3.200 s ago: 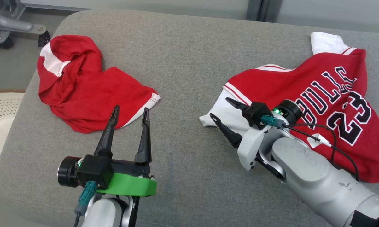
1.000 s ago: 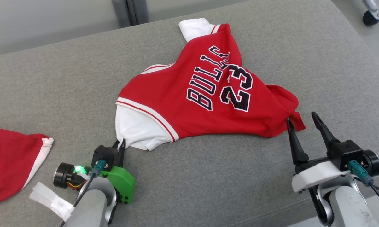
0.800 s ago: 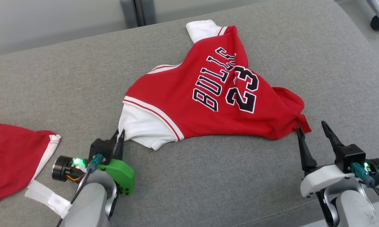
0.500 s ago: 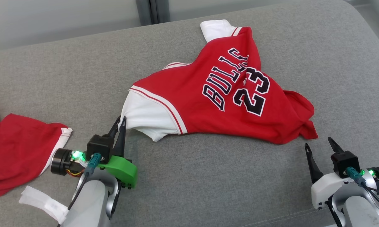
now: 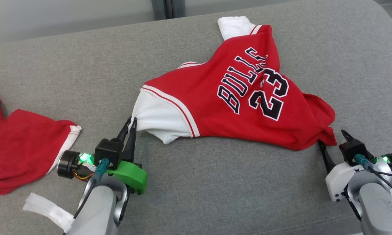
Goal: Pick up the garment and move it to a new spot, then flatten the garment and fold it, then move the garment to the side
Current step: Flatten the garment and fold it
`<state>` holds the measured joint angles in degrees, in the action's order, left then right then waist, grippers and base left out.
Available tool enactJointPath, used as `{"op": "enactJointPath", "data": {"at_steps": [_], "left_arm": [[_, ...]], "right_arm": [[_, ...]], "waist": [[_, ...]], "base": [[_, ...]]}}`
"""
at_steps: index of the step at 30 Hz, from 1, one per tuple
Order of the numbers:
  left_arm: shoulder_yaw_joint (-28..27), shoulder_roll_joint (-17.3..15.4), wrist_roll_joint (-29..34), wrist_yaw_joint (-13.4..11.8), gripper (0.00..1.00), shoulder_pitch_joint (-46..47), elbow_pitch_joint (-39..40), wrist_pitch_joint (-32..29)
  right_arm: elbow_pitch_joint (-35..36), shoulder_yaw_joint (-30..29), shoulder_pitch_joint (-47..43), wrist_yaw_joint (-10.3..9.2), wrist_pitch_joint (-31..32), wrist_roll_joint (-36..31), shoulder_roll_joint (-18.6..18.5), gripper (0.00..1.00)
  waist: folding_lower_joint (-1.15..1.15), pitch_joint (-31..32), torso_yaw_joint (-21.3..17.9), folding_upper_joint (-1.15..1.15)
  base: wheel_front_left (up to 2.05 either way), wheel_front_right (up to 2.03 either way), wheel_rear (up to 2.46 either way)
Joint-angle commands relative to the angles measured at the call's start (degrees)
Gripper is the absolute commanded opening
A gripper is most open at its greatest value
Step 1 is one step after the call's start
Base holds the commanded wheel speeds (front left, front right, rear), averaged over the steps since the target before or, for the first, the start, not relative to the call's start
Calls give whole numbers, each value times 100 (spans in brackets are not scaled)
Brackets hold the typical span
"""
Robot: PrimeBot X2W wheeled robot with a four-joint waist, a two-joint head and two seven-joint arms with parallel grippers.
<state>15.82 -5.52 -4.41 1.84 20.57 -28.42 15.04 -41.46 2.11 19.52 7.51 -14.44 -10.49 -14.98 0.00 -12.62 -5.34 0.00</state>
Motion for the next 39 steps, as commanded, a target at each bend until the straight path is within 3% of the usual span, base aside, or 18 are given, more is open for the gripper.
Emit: {"op": "enactJointPath", "data": {"at_steps": [1,15,16,18,25,28,31,35,39], "left_arm": [[2,-5,-8,18,0,-18,15,20],[35,-20,-41,1,3,-52,33,20],[40,-21,-38,2,3,-44,21,20],[47,-18,-41,-1,4,-39,6,20],[-13,-63,-91,-36,3,-70,24,20],[-245,32,-476,71,0,-114,175,20],[-391,27,-641,178,0,-42,405,20],[-609,16,-909,289,0,115,694,20],[-786,-110,-1107,359,0,446,830,11]], "right_arm": [[-53,25,113,-4,-36,69,-4,100],[-510,236,448,-4,-74,670,61,100],[-603,279,463,-4,-74,745,54,48],[-741,352,499,-4,-73,863,38,0],[-932,695,497,-4,-63,1489,-35,0],[-676,952,436,-4,-65,2034,-28,0],[-137,1312,390,-4,47,2815,-74,0],[1014,1816,320,-4,480,3946,-424,0],[2010,1962,486,-4,927,4722,-760,0]], "waist": [[0,-20,41,0],[0,-42,131,0],[0,-40,134,0],[0,-34,136,0],[0,55,68,0],[0,133,28,0],[0,233,-22,0],[0,390,-89,0],[0,582,-128,0]], "base": [[0,0,0],[0,0,0],[0,0,0],[0,0,0],[0,0,0],[0,0,0],[0,0,0],[0,0,0],[0,0,0]]}}
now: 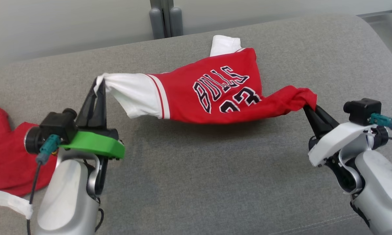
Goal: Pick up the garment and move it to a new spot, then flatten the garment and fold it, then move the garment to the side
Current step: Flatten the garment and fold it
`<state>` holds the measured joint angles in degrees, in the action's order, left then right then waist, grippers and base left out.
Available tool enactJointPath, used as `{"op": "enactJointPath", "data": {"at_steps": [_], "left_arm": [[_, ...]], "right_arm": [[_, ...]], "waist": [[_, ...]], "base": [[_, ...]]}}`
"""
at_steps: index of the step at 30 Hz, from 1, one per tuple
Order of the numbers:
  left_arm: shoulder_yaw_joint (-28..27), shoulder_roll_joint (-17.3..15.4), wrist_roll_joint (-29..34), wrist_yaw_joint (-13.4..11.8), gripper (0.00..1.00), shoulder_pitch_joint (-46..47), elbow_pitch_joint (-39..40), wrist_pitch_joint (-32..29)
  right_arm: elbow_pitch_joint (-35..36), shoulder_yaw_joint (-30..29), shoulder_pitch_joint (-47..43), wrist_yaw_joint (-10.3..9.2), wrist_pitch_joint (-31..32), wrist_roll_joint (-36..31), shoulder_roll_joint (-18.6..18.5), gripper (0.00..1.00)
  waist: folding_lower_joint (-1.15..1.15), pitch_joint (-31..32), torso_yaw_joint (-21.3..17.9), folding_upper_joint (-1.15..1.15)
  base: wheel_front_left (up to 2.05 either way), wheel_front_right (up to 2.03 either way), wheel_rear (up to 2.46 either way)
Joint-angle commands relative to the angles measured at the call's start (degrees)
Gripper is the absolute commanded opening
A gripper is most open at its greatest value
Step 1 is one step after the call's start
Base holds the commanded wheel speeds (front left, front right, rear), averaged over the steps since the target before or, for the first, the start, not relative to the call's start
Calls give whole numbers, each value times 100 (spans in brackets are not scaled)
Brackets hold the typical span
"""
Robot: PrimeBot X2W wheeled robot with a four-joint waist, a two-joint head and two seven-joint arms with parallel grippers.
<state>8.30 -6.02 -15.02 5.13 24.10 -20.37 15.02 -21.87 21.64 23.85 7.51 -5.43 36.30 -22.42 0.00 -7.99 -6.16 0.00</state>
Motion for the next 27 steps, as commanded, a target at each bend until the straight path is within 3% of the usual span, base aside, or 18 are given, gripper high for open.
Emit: {"op": "enactJointPath", "data": {"at_steps": [1,6,11,19,27], "left_arm": [[-48,-102,-57,37,0,191,47,-12],[-124,-297,-142,83,0,789,168,-220],[-203,-440,-154,36,0,1306,320,-421],[-405,-506,-349,-111,0,1734,818,-597],[-359,-608,-423,-146,0,1410,1439,-995]], "right_arm": [[231,25,115,-2,119,170,-67,0],[849,-90,579,-2,597,692,-171,0],[1039,-222,1180,-3,915,917,-74,0],[1136,-620,1837,-2,1167,617,75,0],[1449,-974,1506,-2,1723,289,161,0]], "waist": [[0,167,-56,0],[0,438,-112,0],[0,667,-141,0],[0,849,-113,0],[0,801,-58,0]], "base": [[0,0,0],[0,0,0],[0,0,0],[0,0,0],[0,0,0]]}}
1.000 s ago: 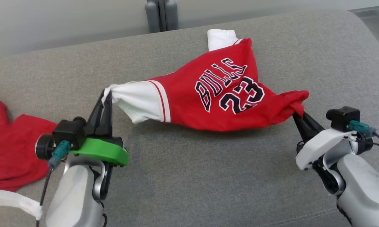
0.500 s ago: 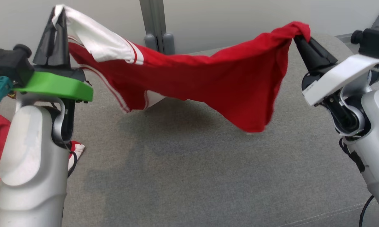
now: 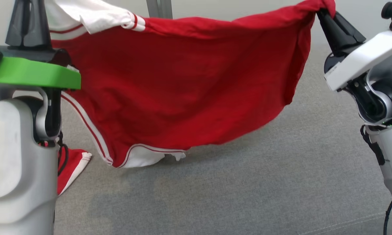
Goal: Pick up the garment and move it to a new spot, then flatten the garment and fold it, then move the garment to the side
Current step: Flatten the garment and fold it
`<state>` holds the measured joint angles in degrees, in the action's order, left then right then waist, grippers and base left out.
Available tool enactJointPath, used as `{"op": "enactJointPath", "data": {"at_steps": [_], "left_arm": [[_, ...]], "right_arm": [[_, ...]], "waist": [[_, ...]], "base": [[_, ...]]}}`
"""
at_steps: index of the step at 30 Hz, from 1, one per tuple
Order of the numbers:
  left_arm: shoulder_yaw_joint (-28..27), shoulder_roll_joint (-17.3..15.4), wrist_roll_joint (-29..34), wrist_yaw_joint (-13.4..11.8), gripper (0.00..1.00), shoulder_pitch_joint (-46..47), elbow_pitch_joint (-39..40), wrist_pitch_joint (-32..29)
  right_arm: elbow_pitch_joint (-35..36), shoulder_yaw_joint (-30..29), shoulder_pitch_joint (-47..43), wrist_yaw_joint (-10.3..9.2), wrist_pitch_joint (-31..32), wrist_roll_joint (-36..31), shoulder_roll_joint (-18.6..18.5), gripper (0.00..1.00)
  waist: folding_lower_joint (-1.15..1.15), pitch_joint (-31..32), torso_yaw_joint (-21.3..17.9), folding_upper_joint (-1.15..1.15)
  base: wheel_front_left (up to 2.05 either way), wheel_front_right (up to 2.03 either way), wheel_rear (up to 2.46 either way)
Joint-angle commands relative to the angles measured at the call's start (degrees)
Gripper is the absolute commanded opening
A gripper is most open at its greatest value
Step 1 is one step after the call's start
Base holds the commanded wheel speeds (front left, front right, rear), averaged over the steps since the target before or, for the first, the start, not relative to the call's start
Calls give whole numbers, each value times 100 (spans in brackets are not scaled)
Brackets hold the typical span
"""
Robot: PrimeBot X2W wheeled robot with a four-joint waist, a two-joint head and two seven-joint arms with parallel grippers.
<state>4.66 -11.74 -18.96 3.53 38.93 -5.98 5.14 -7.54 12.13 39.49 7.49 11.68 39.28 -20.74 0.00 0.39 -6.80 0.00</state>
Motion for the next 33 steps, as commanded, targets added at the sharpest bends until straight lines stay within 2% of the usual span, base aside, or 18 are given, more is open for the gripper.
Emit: {"op": "enactJointPath", "data": {"at_steps": [1,8,11,15,20,26,30,33], "left_arm": [[7,-101,-14,29,0,-93,60,-73],[65,-386,-87,129,0,318,142,-580],[190,-607,34,211,0,829,-24,-744],[381,-961,233,306,0,1890,-569,-749],[649,-1143,475,364,0,3688,-1600,-363],[808,-976,816,240,0,5568,-3023,594],[765,-752,795,182,0,6164,-3683,948],[758,-583,719,252,0,6146,-3793,1012]], "right_arm": [[40,-84,-117,0,94,-30,-5,0],[95,-482,-93,0,485,-276,47,0],[32,-553,264,0,594,-390,102,0],[-369,-544,1159,-1,515,-704,136,0],[-1344,-626,2806,-4,-122,-1121,257,0],[-2585,-696,4412,-6,-1431,-1667,276,0],[-3345,-632,4904,-6,-2213,-1965,271,0],[-3743,-552,5004,-6,-2517,-1981,271,0]], "waist": [[0,-80,6,0],[0,-828,24,0],[0,-1427,-5,0],[0,-2393,-81,0],[0,-3296,-136,0],[0,-3713,-12,0],[0,-3825,149,0],[0,-3905,274,0]], "base": [[0,0,0],[0,0,0],[0,0,0],[0,0,0],[0,0,0],[0,0,0],[0,0,0],[0,0,0]]}}
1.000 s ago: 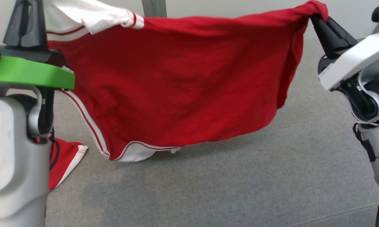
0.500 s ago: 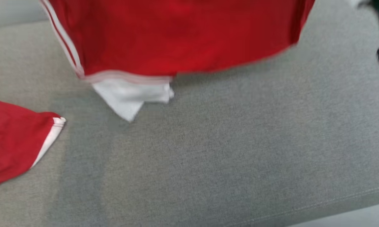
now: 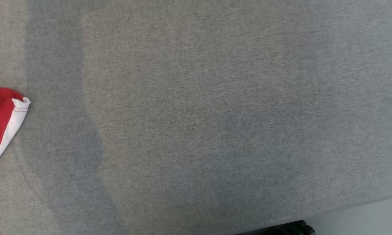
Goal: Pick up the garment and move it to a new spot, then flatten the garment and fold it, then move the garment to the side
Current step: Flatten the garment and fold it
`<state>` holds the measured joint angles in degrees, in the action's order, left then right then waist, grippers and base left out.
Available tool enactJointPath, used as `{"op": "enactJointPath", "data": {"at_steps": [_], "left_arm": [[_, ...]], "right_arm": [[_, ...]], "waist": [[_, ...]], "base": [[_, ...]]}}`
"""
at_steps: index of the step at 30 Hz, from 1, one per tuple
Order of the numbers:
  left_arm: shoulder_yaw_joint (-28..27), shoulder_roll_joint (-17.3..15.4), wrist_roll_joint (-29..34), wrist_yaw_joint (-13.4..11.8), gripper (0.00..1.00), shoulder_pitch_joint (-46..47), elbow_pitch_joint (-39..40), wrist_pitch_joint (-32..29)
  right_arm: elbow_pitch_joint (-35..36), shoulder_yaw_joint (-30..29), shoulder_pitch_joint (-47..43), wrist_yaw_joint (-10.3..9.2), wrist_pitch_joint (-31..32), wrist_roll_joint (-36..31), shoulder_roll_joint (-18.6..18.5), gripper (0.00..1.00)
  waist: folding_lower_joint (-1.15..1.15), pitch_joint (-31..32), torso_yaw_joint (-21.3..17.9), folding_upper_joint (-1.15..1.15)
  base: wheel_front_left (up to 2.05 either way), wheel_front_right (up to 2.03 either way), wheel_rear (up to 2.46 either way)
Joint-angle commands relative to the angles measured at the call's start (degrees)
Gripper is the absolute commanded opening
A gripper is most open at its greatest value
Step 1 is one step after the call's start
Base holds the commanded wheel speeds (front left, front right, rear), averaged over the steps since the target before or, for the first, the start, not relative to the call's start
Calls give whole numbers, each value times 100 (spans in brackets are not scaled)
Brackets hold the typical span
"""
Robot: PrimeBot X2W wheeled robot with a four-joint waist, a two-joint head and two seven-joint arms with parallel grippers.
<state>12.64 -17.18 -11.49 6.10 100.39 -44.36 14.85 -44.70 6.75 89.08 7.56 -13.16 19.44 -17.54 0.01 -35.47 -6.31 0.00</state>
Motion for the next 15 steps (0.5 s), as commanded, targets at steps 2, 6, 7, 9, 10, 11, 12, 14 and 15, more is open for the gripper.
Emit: {"op": "enactJointPath", "data": {"at_steps": [2,6,7,9,10,11,12,14,15], "left_arm": [[-115,60,-86,20,0,-238,229,37],[-205,232,-7,58,0,-973,720,35],[-249,283,-16,69,0,-1215,834,37],[-274,361,-11,86,0,-1685,1000,37],[-273,391,-22,93,0,-1909,1043,37],[-276,406,-24,109,0,-2175,1094,36],[-308,415,-38,115,0,-2375,1144,37],[-327,413,-19,120,0,-2811,1274,38],[-366,394,-17,121,0,-3006,1323,38]], "right_arm": [[-187,73,-45,-13,-141,84,-40,0],[-188,12,-511,-13,-202,287,-96,0],[-90,-28,-696,-13,-204,309,-90,0],[59,-94,-1105,-13,-206,414,-18,0],[132,-120,-1288,-13,-205,442,-2,0],[221,-199,-1502,-13,-205,543,-5,0],[273,-270,-1672,-13,-204,625,-7,0],[337,-326,-2092,-13,-205,784,2,0],[343,-291,-2268,-13,-205,824,-4,0]], "waist": [[-1,-385,323,0],[-1,-446,545,0],[-1,-447,579,0],[-1,-424,634,0],[-1,-399,656,0],[-1,-358,682,0],[-1,-320,701,0],[-1,-193,733,0],[-1,-124,736,0]], "base": [[0,0,0],[0,0,0],[0,0,0],[0,0,0],[0,0,0],[0,0,0],[0,0,0],[0,0,0],[0,0,0]]}}
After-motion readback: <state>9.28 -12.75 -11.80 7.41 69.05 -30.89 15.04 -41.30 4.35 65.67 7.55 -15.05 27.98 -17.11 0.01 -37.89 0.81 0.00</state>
